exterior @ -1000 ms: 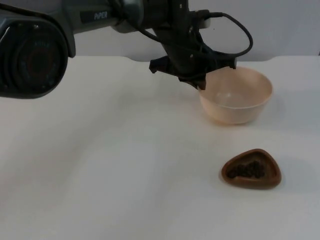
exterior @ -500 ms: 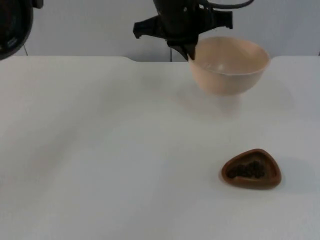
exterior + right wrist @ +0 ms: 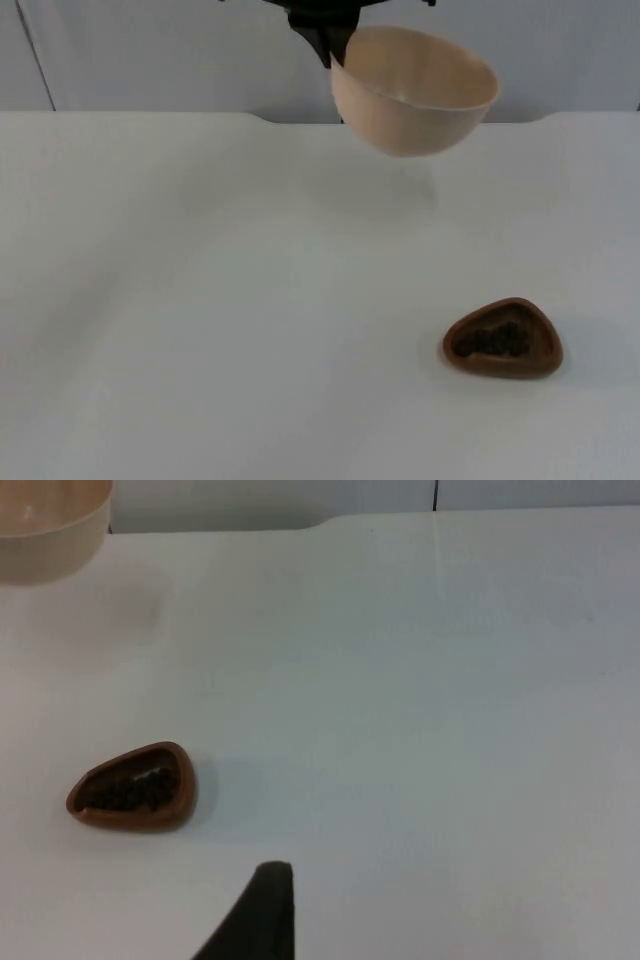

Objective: Pick up the bowl with the left hand and pour the coffee beans from the cup into the bowl with the right hand.

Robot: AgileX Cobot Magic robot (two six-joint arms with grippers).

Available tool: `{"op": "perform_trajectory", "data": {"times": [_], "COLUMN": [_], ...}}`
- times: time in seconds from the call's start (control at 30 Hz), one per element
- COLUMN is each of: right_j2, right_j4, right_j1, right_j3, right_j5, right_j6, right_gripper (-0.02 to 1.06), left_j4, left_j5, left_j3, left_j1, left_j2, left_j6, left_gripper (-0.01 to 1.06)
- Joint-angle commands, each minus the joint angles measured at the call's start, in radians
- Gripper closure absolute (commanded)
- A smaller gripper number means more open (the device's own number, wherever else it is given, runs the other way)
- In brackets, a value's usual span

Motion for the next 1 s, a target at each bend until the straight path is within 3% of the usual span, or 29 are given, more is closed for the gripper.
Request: {"op": "perform_trajectory", "data": {"times": [0.0, 0.23, 0.4, 0.53, 0.57, 0.73, 0.97], "right_j2": [0.004, 0.004, 0.004, 0.004, 0.004, 0.004, 0.004], "right_j4": [0.0, 0.0, 0.0, 0.0, 0.0, 0.0, 0.0], "right_j1": [-0.005, -0.005, -0.005, -0.005, -0.005, -0.005, -0.005], "right_j3": [0.002, 0.002, 0.002, 0.002, 0.002, 0.002, 0.002], "right_j5": [-0.002, -0.002, -0.002, -0.002, -0.002, -0.002, -0.002], "right_j6": [-0.003, -0.003, -0.003, -0.003, -0.003, -0.003, -0.003], "right_gripper": [-0.01, -0.01, -0.01, -0.01, -0.01, -0.01, -0.01], "left_j4": [-0.017, -0.13, -0.096, -0.081, -0.081, -0.078, -0.083], "left_j5": [-0.008, -0.043, -0.13, -0.314, -0.314, -0.484, -0.585], "left_j3": [-0.003, 0.06, 0.244, 0.5, 0.5, 0.825, 1.055], "left_j1": [-0.017, -0.035, -0.037, -0.035, -0.035, -0.033, -0.019], "left_j2": [-0.018, -0.041, -0.126, -0.266, -0.266, -0.457, -0.58], "left_j6": [-0.009, 0.032, 0.037, 0.017, 0.017, 0.017, 0.01], "left_gripper": [1.05, 1.05, 1.05, 1.05, 1.05, 1.05, 1.05]}}
